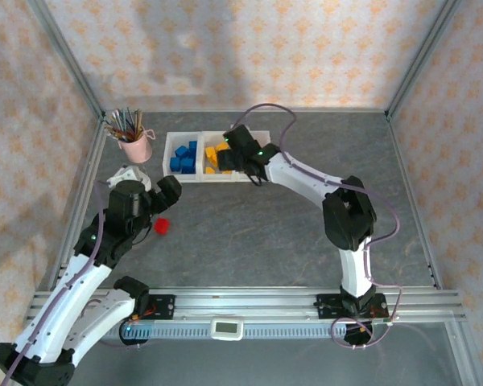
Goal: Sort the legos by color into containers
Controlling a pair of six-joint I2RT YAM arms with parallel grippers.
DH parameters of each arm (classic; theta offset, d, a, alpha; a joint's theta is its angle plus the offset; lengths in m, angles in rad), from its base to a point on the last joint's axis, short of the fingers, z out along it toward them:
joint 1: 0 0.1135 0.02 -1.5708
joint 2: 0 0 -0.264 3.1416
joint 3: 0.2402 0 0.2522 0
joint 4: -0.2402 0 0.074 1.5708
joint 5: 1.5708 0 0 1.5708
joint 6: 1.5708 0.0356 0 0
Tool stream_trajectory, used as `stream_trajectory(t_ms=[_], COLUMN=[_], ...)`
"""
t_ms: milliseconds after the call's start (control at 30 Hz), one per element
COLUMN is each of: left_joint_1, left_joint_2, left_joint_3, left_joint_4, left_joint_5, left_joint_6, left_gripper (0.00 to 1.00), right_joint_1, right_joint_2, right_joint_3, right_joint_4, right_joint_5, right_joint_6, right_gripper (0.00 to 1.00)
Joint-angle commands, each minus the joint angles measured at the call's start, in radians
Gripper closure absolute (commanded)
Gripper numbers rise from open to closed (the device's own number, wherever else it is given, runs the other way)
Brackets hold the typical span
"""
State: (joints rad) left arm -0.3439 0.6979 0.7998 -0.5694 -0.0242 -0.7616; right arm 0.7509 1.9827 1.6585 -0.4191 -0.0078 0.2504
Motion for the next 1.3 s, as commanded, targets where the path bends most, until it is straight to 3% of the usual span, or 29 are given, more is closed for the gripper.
stream_trajectory(t_ms=[0,233,600,1067,1267], left_joint_1=[0.009,0.009,0.009,0.009,0.009], left_joint_2=[-0.036,-0.101,-0.195,-0.269,-0.279], left_joint_3=[0.016,0.041,0.109,0.093,0.082], left_joint_4=[-0.079,-0.192,-0.383,-0.454,-0.449], left_joint_5=[-0.053,-0.122,-0.261,-0.293,-0.295], left_joint_6=[-0.014,-0.047,-0.105,-0.179,-0.193], left_gripper=[0.01,0.01,0.01,0.01,0.01], right_joint_1=[0.068,0.221,0.353,0.413,0.416], right_joint_2=[-0.037,0.038,0.243,0.415,0.493], right_joint_3=[-0.013,0.023,0.193,0.330,0.424], right_joint_4=[0.007,0.031,0.046,0.017,-0.027], right_joint_5=[-0.002,0.002,-0.043,-0.150,-0.131], right_joint_6=[0.078,0.159,0.203,-0.055,-0.123], right_gripper=[0.20,0.17,0.13,0.13,0.15])
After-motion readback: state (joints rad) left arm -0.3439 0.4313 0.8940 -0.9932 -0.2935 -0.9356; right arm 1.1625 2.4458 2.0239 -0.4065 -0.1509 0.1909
